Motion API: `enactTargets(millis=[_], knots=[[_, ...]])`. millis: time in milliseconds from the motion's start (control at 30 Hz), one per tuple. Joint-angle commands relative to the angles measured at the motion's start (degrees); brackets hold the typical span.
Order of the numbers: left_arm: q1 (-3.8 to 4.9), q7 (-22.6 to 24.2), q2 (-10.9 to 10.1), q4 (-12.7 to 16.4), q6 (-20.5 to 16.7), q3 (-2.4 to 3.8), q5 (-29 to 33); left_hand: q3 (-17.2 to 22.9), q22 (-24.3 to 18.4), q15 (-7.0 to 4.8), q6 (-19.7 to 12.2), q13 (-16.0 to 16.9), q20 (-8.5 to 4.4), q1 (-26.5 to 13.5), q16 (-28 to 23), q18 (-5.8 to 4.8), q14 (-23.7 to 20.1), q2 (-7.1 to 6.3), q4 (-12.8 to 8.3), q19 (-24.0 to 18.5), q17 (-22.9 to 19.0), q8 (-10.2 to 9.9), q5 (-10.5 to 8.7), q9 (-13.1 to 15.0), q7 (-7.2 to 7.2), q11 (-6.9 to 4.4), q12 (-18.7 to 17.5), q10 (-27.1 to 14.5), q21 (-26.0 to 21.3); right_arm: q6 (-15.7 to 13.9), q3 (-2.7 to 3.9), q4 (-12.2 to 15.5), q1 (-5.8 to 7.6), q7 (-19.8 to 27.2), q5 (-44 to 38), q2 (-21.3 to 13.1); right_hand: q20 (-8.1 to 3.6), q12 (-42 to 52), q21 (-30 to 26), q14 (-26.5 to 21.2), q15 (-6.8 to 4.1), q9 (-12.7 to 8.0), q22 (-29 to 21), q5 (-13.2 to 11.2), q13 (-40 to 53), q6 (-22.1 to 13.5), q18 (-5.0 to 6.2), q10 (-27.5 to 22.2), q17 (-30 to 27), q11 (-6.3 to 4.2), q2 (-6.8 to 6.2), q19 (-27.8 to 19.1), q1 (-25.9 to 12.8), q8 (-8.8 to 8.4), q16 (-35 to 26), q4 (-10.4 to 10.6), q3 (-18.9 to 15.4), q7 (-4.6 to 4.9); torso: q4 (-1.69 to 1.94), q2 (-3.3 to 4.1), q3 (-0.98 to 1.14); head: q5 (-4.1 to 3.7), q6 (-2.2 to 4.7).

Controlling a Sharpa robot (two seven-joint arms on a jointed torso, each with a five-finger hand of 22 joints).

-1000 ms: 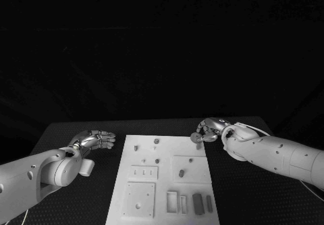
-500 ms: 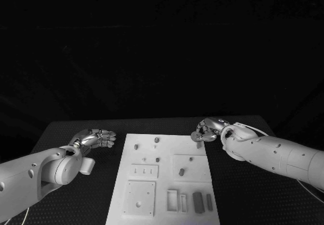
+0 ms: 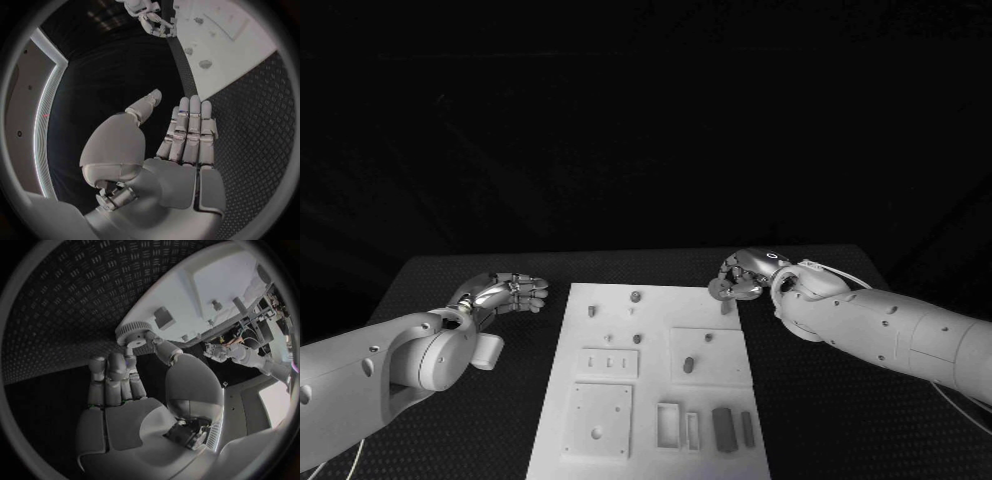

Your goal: Assemble the parts on the task board

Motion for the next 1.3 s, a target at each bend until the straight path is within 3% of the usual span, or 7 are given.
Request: enactTargets(millis=[33, 300, 500, 667, 800, 1000, 1300], knots=[[0.03, 0.61, 0.04, 0.09, 0.24, 0.05, -0.13, 0.07, 1.24, 0.24, -0.23, 0.09, -0.12, -0.2, -0.01, 0.77, -0.27, -0.1, 0.18, -0.42, 0.07, -0.19, -0.18, 0.06, -0.17, 0.06, -0.27, -0.04, 0.31, 2.14, -0.44, -0.27, -0.82, -0.6, -3.19, -0.03, -0.11, 0.24, -0.2, -0.04, -0.36, 0.17, 0.12, -0.32, -0.07, 1.46, 2.68, 0.03, 0.06, -0.61, -0.07, 0.42, 1.67, 0.48, -0.2, -0.19, 1.52, 1.02, 0.01, -0.03, 0.0, 0.0, -0.08], [0.03, 0.59, -0.06, 0.18, 0.17, 0.05, -0.13, 0.07, 1.24, 0.24, -0.24, 0.11, -0.12, -0.21, -0.01, 0.77, -0.28, -0.09, 0.18, -0.43, 0.07, -0.21, -0.17, 0.07, -0.17, 0.06, -0.28, -0.05, 0.31, 1.97, -0.45, -0.13, -0.85, -0.5, -4.19, -0.16, 0.03, 0.22, -0.22, -0.09, -0.25, -0.14, 0.36, 0.53, -0.09, 1.18, 2.68, -0.03, 0.12, -0.48, -1.39, 0.37, 3.34, 0.28, -0.3, -0.5, 3.6, 1.13, -0.09, -0.03, 0.02, 0.02, -0.13], [0.04, 0.55, -0.11, 0.26, 0.14, 0.05, -0.13, 0.07, 1.24, 0.24, -0.25, 0.12, -0.12, -0.21, -0.01, 0.77, -0.28, -0.09, 0.18, -0.44, 0.07, -0.22, -0.17, 0.09, -0.17, 0.06, -0.28, -0.05, 0.31, 1.31, -0.46, -0.11, -0.86, -0.22, -4.57, -0.1, 0.08, 0.28, -0.25, -0.09, -0.21, -0.2, 0.45, 0.91, -0.08, 1.3, 2.68, -0.01, 0.17, -0.45, -1.5, 0.41, 4.29, 0.36, -0.32, -0.4, 4.11, 1.16, -0.06, 0.0, 0.01, -0.07, 0.01], [0.04, 0.55, -0.16, 0.31, 0.09, 0.05, -0.13, 0.06, 1.24, 0.24, -0.25, 0.13, -0.12, -0.22, -0.02, 0.77, -0.28, -0.1, 0.18, -0.44, 0.07, -0.22, -0.18, 0.1, -0.16, 0.06, -0.28, -0.06, 0.32, -1.2, -0.46, 0.0, -0.86, -0.05, -5.54, 0.03, 0.17, 0.36, -0.19, 0.08, -0.44, -0.03, 0.57, 1.98, -0.12, 2.41, 2.68, 0.33, 0.25, -0.72, -1.14, 0.65, 4.2, 0.98, -0.24, -0.16, 4.58, 0.86, -0.04, 0.0, -0.01, -0.19, 0.03], [0.04, 0.58, -0.17, 0.4, 0.11, 0.05, -0.13, 0.06, 1.24, 0.24, -0.25, 0.14, -0.12, -0.23, -0.02, 0.77, -0.28, -0.1, 0.19, -0.45, 0.08, -0.22, -0.18, 0.11, -0.16, 0.06, -0.28, -0.06, 0.32, -3.02, -0.45, 0.22, -0.85, -0.18, -6.26, 0.28, 0.08, 0.29, -0.1, 0.69, -0.94, 0.27, 0.68, 4.71, -0.3, 4.09, 2.68, 1.21, 0.27, -1.28, -1.03, 1.3, 3.25, 1.89, -0.22, 0.13, 4.74, 0.27, -0.04, -0.02, -0.02, -0.21, 0.07], [0.04, 0.61, -0.14, 0.35, 0.03, 0.05, -0.13, 0.06, 1.24, 0.24, -0.25, 0.15, -0.12, -0.24, -0.02, 0.77, -0.28, -0.1, 0.19, -0.45, 0.08, -0.23, -0.18, 0.12, -0.16, 0.06, -0.29, -0.06, 0.32, -6.47, -0.43, 0.77, -0.83, -1.53, -8.36, 0.8, -0.23, -0.02, -0.21, 1.3, -1.37, 0.38, 0.69, 6.68, -0.46, 5.08, 2.68, 2.11, 0.24, -1.73, -1.15, 1.97, 2.29, 2.36, -0.45, 0.53, 4.64, -0.18, 0.07, -0.01, -0.09, -0.2, 0.19], [0.04, 0.63, -0.14, 0.42, -0.05, 0.05, -0.13, 0.06, 1.23, 0.25, -0.26, 0.17, -0.11, -0.25, -0.03, 0.77, -0.29, -0.1, 0.19, -0.47, 0.08, -0.24, -0.17, 0.15, -0.16, 0.06, -0.29, -0.07, 0.32, -8.19, -0.4, 2.46, 0.3, -2.91, -11.15, 1.65, -0.41, -0.17, -0.28, 1.47, -1.54, 0.43, 0.7, 6.46, -0.49, 5.57, 2.68, 2.55, 0.36, -1.92, -1.54, 2.31, 2.15, 2.56, -0.47, 0.9, 4.86, -0.37, 0.05, -0.01, -0.12, 0.01, 0.41]])
